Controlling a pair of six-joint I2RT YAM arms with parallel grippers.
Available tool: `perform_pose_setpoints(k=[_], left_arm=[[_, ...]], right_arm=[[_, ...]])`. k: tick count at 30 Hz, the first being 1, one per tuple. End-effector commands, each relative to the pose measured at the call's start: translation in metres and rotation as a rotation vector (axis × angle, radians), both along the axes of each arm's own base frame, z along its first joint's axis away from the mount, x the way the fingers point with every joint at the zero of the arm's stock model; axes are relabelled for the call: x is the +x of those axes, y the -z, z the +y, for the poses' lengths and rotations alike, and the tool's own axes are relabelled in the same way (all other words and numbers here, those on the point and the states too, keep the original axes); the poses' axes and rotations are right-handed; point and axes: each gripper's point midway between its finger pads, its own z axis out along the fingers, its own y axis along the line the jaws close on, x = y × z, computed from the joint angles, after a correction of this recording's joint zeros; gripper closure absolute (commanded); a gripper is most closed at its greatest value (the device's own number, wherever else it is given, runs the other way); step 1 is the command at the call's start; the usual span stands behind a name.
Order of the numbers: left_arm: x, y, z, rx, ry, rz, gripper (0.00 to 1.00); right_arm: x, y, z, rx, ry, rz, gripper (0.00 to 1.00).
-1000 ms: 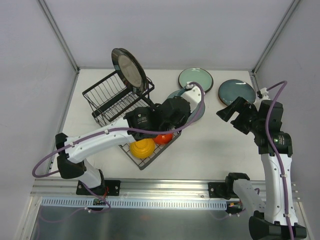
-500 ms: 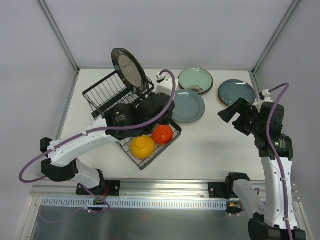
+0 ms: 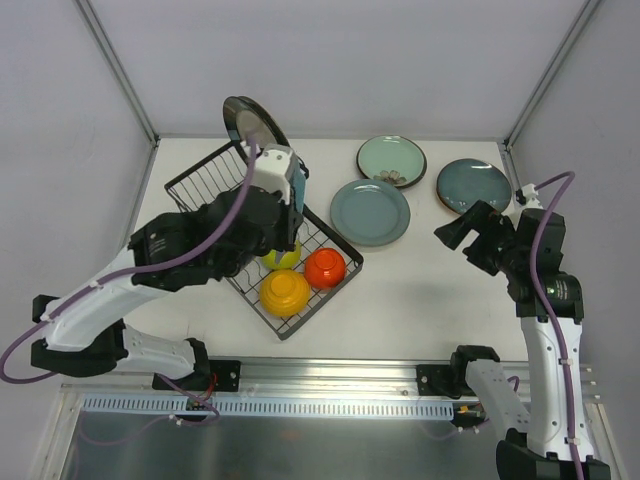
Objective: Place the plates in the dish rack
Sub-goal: Insert the plate into the dish rack
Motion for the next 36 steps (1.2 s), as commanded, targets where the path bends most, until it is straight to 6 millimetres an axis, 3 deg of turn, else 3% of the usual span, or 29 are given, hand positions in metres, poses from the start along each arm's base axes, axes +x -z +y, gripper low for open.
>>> perform_pose_setpoints(k=[1,11,15,22,28,29,30,33,36], left_arm=[[0.003,-0.052,0.031,-0.178,-0.087,-0.097,1.0],[0.004,-0.077,0.062,-0.246,-0.165,-0.152,1.0],[0.018,-0.089,0.077,-0.217,-0.29,-0.216,1.0],[0.053,-0.106,0.073,-0.245,-0.374,-0.275,1.0],[0.071,-0.129,0.1,-0.343,-0.515,-0.391,1.0],[0.075,-0.121,0.098,-0.333,-0.528,-0.399,1.0],[0.077,-0.135,0.108,-0.405,-0.558,-0.435,1.0],[0.088,-0.14,0.119,-0.444,-0.618,-0.464,1.0],[0.098,-0.143,0.121,-0.485,-0.643,-0.476,1.0]], right_arm=[[-0.002,-0.007,0.002,0.013,0.0,-0.025,0.05],[-0.002,-0.007,0.002,0.015,0.001,-0.023,0.05],[-0.001,-0.007,0.003,0.018,-0.001,-0.024,0.05],[-0.003,-0.008,0.003,0.015,-0.006,-0.024,0.05],[-0.005,-0.007,0.002,0.003,-0.008,-0.025,0.05],[-0.005,-0.007,0.002,0.004,-0.008,-0.023,0.05],[-0.005,-0.007,0.003,0.005,-0.013,-0.025,0.05],[-0.004,-0.006,0.003,0.007,-0.017,-0.021,0.05],[-0.004,-0.004,0.003,0.005,-0.016,-0.017,0.05]])
